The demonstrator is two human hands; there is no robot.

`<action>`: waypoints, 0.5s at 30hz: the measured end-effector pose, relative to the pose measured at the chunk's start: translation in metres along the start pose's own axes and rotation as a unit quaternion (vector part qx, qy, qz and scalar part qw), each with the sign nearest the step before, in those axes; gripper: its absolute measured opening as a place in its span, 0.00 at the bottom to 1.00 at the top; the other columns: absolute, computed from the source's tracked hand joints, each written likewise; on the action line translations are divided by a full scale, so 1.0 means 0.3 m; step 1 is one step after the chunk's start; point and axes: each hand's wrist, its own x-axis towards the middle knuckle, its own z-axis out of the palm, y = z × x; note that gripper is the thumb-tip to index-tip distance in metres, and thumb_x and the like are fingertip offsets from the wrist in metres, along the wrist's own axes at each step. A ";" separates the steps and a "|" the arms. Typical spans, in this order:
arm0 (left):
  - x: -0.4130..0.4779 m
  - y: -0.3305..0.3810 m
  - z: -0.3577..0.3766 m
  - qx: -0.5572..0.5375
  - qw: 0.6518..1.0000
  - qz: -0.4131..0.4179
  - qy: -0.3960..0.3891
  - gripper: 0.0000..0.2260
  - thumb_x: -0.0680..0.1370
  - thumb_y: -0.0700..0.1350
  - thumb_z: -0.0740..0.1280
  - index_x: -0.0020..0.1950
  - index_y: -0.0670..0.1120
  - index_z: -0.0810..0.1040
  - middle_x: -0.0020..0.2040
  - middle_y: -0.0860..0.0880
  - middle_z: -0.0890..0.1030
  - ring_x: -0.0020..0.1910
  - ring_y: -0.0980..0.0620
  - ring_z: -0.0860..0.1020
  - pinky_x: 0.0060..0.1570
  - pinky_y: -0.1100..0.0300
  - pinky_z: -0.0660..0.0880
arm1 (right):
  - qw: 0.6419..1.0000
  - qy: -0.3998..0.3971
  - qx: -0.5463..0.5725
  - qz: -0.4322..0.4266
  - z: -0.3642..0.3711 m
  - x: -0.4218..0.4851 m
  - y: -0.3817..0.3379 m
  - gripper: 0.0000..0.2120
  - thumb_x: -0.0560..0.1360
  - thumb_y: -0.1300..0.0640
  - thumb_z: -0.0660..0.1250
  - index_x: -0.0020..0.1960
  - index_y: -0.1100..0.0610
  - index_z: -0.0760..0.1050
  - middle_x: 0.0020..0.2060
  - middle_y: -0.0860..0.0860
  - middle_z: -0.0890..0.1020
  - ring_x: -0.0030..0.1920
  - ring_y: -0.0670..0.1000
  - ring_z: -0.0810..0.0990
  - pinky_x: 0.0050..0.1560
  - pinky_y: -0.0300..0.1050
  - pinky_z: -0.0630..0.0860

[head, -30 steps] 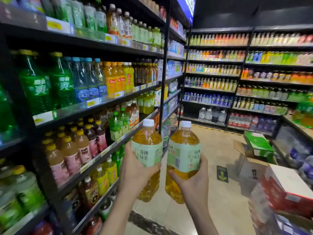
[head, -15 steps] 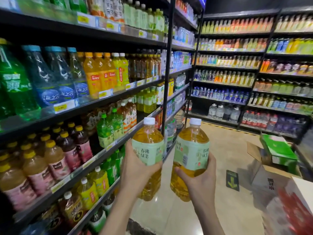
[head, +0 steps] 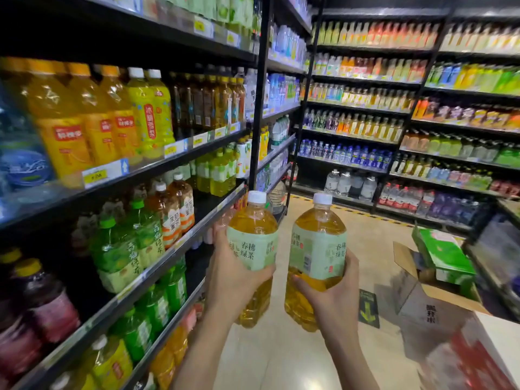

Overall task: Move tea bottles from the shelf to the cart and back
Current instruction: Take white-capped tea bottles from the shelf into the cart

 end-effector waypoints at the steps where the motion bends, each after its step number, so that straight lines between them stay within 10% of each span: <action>1: 0.041 -0.005 0.012 -0.001 1.000 0.002 0.001 0.43 0.58 0.48 0.85 0.66 0.56 0.64 0.54 0.59 0.77 0.54 0.55 0.78 0.49 0.56 0.77 | 1.000 0.000 -0.003 -0.004 0.022 0.037 0.005 0.44 0.60 0.61 0.84 0.69 0.52 0.64 0.53 0.35 0.72 0.52 0.38 0.72 0.56 0.36 0.71; 15: 0.432 -0.121 0.098 0.011 0.999 -0.008 0.032 0.42 0.54 0.57 0.81 0.63 0.60 0.63 0.55 0.58 0.77 0.56 0.53 0.77 0.52 0.46 0.79 | 0.999 -0.024 0.021 -0.009 0.295 0.384 0.136 0.44 0.59 0.61 0.84 0.65 0.46 0.64 0.53 0.34 0.73 0.53 0.27 0.71 0.50 0.31 0.70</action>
